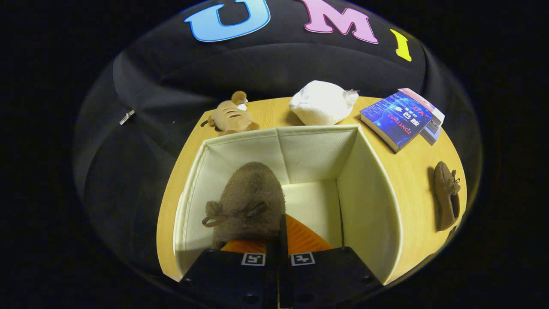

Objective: Open the storage box then place both shoes into the box .Put the left shoe in first, then the right shoe, with the right side of both shoes facing outward in a uniform manner.

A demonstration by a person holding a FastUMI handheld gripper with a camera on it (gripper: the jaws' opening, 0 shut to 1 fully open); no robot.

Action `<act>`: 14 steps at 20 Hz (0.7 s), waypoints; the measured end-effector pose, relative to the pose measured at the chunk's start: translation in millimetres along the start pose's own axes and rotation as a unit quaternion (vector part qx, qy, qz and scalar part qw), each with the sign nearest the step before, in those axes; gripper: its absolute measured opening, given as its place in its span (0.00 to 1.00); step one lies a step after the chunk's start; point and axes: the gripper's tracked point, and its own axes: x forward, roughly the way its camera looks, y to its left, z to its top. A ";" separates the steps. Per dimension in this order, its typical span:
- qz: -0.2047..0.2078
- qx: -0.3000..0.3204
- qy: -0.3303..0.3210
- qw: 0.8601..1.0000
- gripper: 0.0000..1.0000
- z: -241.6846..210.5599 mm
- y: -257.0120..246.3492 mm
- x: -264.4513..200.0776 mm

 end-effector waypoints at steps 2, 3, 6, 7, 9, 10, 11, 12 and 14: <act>0.019 0.004 0.018 1.000 0.20 -5.3 8.8 0.3; 0.022 0.000 0.025 0.999 0.26 -8.3 9.1 2.1; 0.031 0.007 0.046 0.998 0.48 -18.0 9.6 6.2; 0.031 0.008 0.055 0.998 0.56 -20.6 7.4 6.8; 0.035 0.014 0.070 0.997 0.70 -25.9 5.6 7.4; 0.037 0.018 0.077 0.996 0.75 -28.3 4.9 6.6; 0.037 0.018 0.083 0.996 0.76 -30.5 4.1 5.9; 0.037 0.015 0.083 0.996 0.80 -30.4 3.3 3.8; 0.037 0.006 0.079 0.996 0.83 -29.8 2.3 0.5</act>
